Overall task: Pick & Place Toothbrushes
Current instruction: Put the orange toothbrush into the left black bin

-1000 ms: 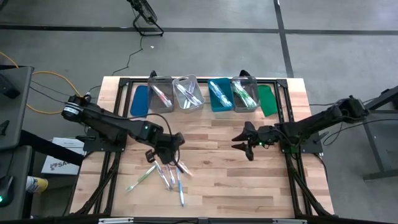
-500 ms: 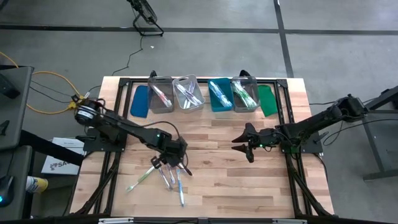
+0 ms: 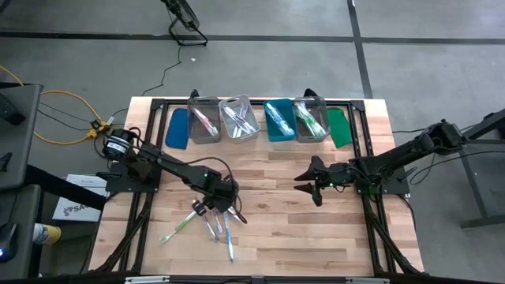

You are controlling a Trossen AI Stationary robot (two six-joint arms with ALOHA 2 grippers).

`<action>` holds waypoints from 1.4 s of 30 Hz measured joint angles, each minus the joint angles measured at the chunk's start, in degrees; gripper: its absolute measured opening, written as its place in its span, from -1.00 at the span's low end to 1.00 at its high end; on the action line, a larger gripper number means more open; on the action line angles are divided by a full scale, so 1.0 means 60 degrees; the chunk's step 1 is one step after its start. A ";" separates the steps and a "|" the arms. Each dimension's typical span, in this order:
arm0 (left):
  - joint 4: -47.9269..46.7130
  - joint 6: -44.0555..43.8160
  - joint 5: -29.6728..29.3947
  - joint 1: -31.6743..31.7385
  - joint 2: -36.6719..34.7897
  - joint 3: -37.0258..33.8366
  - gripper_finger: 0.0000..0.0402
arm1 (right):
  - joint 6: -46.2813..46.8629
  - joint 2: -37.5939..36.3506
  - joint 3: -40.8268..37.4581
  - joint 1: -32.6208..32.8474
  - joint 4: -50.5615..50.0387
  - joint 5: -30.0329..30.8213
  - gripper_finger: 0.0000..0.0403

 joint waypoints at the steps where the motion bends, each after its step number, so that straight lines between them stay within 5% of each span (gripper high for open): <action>1: -0.0018 -0.0006 -0.0003 0.0000 0.0006 0.0000 -0.36 | 0.0000 0.0000 0.0000 0.0000 0.0004 0.0000 -0.23; 10: -0.0274 0.0362 -0.0057 -0.0007 0.0013 -0.0008 -0.94 | 0.0011 0.0000 0.0000 0.0000 0.0004 0.0000 -0.23; 23: -0.2479 0.1668 -0.1628 0.1088 -0.1414 0.0483 -0.95 | 0.0015 0.0000 0.0000 -0.0003 -0.0054 0.0177 -0.23; 42: -0.3539 0.5725 -0.2141 0.5234 -0.4002 0.0583 -0.92 | -0.0084 0.0000 0.0000 -0.0004 -0.0069 0.0200 -0.23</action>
